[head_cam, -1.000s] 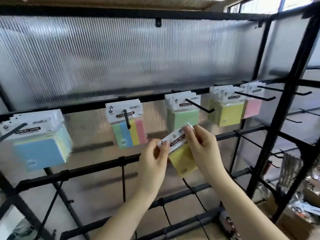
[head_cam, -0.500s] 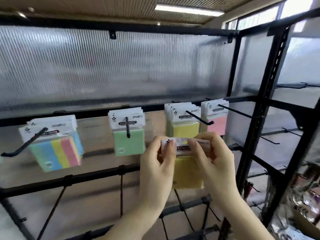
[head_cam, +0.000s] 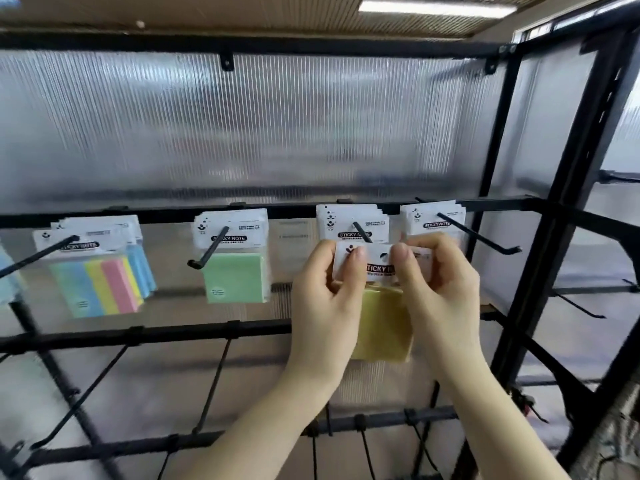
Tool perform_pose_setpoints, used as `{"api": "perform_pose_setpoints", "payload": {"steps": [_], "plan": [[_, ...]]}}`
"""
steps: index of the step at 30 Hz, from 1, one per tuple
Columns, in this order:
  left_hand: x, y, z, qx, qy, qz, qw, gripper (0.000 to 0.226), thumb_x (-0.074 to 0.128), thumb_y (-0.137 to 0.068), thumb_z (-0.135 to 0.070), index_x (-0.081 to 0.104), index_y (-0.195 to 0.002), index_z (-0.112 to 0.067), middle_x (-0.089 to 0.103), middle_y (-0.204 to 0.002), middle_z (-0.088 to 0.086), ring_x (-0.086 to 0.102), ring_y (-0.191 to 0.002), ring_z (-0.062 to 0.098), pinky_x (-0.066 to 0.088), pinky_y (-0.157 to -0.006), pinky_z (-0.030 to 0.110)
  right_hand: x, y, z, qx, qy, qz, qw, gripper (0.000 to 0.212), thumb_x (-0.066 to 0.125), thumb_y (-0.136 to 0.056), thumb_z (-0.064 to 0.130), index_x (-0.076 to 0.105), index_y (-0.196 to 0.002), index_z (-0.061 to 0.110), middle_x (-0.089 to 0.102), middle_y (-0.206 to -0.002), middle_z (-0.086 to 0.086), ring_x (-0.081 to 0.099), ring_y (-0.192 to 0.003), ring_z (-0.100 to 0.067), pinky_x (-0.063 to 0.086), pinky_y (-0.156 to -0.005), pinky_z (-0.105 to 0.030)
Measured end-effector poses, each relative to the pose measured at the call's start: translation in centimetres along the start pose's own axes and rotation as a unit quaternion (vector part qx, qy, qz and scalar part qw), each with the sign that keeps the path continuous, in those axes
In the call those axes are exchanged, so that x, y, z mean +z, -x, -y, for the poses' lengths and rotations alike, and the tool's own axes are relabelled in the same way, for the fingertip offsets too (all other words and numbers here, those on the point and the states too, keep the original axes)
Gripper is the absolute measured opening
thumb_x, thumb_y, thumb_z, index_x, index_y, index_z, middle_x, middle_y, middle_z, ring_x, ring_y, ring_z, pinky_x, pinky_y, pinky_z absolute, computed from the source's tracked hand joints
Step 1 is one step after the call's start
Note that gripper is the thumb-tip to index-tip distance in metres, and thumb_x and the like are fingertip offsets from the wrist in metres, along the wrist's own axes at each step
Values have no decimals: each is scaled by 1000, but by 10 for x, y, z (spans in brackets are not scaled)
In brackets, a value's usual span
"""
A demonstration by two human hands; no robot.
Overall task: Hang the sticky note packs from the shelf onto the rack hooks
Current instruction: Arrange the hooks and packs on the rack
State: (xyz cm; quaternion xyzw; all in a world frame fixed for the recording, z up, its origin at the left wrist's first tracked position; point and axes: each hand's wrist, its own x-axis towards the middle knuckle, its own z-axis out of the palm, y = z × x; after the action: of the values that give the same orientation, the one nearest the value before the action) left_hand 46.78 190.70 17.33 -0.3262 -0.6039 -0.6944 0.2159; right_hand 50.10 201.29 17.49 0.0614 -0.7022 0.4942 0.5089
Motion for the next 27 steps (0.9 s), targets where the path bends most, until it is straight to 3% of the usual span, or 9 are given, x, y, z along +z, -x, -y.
{"api": "perform_pose_setpoints", "payload": {"steps": [6,9,13,15,17,19,24,27], "plan": [[6,-3,4,21,-45,-25,998,33,53,-96,-20,39,-67,-22,39,-58,-14,35,-55,1,31,-53,11,-2,-8,-5,-18,-15,27,999,14,62,-88,21,54,-77,26,54,-59,26,47,-58,7,34,-57,-5],[7,-4,11,29,-61,-39,997,27,53,-96,-22,45,-70,-18,42,-60,-13,39,-57,2,33,-54,12,-4,-12,-14,-9,-25,49,998,16,65,-90,19,56,-77,23,49,-53,24,43,-52,3,32,-53,-8],[9,-5,25,43,-106,-61,992,24,52,-95,-31,42,-72,-30,44,-63,-16,41,-58,2,35,-57,10,-1,-14,-29,9,-29,66,997,13,65,-90,21,56,-80,25,50,-56,20,41,-53,2,32,-53,-10],[9,-7,36,34,-122,-93,988,16,54,-91,-42,49,-91,-27,50,-77,-17,50,-72,3,41,-67,15,0,-16,-39,34,-48,66,996,13,67,-88,20,55,-90,26,59,-71,20,52,-64,2,37,-59,-12],[7,-11,48,61,-152,-136,977,35,58,-85,-44,47,-111,-25,50,-102,-19,53,-93,6,44,-80,18,0,-19,-49,65,-52,57,995,23,69,-86,18,52,-98,29,62,-86,12,57,-75,-4,43,-67,-17],[3,-16,60,93,-189,-148,966,46,61,-82,-44,46,-118,-20,44,-108,-19,51,-95,0,43,-80,16,0,-22,-59,71,-26,52,996,29,70,-85,17,49,-98,33,57,-88,10,54,-72,0,43,-66,-12],[-5,-23,88,23,-213,-132,968,41,62,-80,-44,53,-106,-13,54,-94,-11,57,-82,14,51,-73,40,4,-24,-78,101,-4,70,992,28,70,-85,18,47,-92,32,56,-86,5,51,-68,4,43,-58,-9],[-5,-23,97,-24,-232,-100,967,53,51,-79,-58,56,-110,-15,62,-101,-2,61,-88,16,54,-76,38,11,-25,-87,133,10,72,988,24,69,-86,21,48,-94,27,56,-87,1,52,-68,6,43,-53,-7]]}}
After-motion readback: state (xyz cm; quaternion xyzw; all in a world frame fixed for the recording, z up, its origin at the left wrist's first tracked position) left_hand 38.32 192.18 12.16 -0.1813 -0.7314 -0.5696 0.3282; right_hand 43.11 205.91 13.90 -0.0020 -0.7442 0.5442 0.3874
